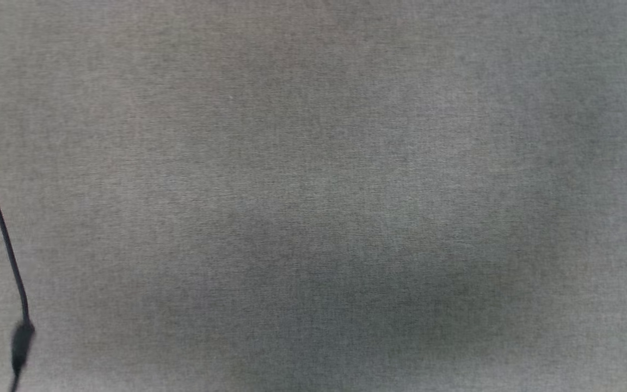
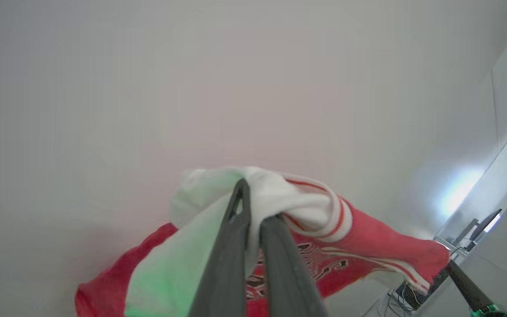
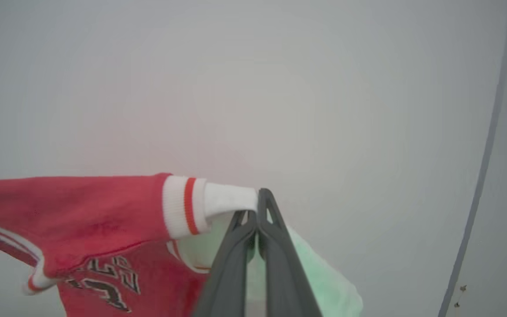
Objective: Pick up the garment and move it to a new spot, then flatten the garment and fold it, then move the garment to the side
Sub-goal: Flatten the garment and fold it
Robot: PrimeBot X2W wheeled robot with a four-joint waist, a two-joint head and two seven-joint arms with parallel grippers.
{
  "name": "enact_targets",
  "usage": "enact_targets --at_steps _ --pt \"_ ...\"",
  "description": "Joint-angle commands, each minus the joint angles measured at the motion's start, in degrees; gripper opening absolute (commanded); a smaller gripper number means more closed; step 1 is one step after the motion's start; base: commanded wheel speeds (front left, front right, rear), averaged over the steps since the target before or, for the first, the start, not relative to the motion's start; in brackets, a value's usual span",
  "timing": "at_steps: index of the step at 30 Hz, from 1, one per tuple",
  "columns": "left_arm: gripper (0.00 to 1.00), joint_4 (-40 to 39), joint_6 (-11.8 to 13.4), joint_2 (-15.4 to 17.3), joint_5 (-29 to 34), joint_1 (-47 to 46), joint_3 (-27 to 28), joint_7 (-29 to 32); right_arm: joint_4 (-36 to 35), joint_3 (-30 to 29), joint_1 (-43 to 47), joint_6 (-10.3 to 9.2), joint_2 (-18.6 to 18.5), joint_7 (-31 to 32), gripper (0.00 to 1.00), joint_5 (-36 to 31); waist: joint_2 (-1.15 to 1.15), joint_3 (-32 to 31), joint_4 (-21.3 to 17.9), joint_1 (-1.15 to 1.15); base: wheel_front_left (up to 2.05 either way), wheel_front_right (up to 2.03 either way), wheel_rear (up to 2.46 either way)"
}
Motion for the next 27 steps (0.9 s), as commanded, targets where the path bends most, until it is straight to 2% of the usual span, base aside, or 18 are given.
enact_targets --at_steps 1,7,11,18,20,21,27 --pt "0.00 -1.91 0.18 0.58 -1.15 5.03 -0.87 1.46 0.10 2.49 4.28 -0.11 -0.84 0.43 0.00 1.24 0.00 -0.39 0.49 0.00 0.00 0.00 0.00" --pt "0.00 -11.09 0.16 3.66 -3.76 23.15 -4.65 4.58 -5.89 8.39 20.39 -0.08 -5.01 2.34 0.00 6.77 0.00 -0.96 1.11 0.00 0.00 0.00 0.00" --pt "0.00 -16.94 0.14 5.67 -5.66 35.55 -7.02 5.09 -13.17 9.24 34.62 -0.07 -8.14 4.48 0.00 10.50 0.00 -1.71 1.60 0.00 0.00 0.00 0.00" --pt "0.00 -27.68 0.11 10.28 -5.56 52.16 -9.10 2.65 -26.38 3.64 56.30 -0.08 -11.41 9.19 0.00 13.49 0.00 -4.27 0.83 0.00 0.00 0.00 0.00" --pt "0.00 -30.49 0.12 12.73 -4.02 55.73 -10.39 2.20 -29.81 1.87 61.49 -0.08 -11.50 11.34 0.00 13.74 0.00 -5.20 0.63 0.00 0.00 0.00 0.00" --pt "0.00 -30.49 0.12 12.73 -4.02 55.73 -10.39 2.20 -29.81 1.87 61.49 -0.08 -11.50 11.34 0.00 13.74 0.00 -5.20 0.63 0.00 0.00 0.00 0.00" --pt "0.00 -36.52 0.12 18.07 1.19 64.33 -15.17 0.15 -39.06 -3.12 75.45 -0.08 -11.04 18.85 0.00 14.10 0.00 -7.73 0.90 0.00 0.00 0.00 0.00"
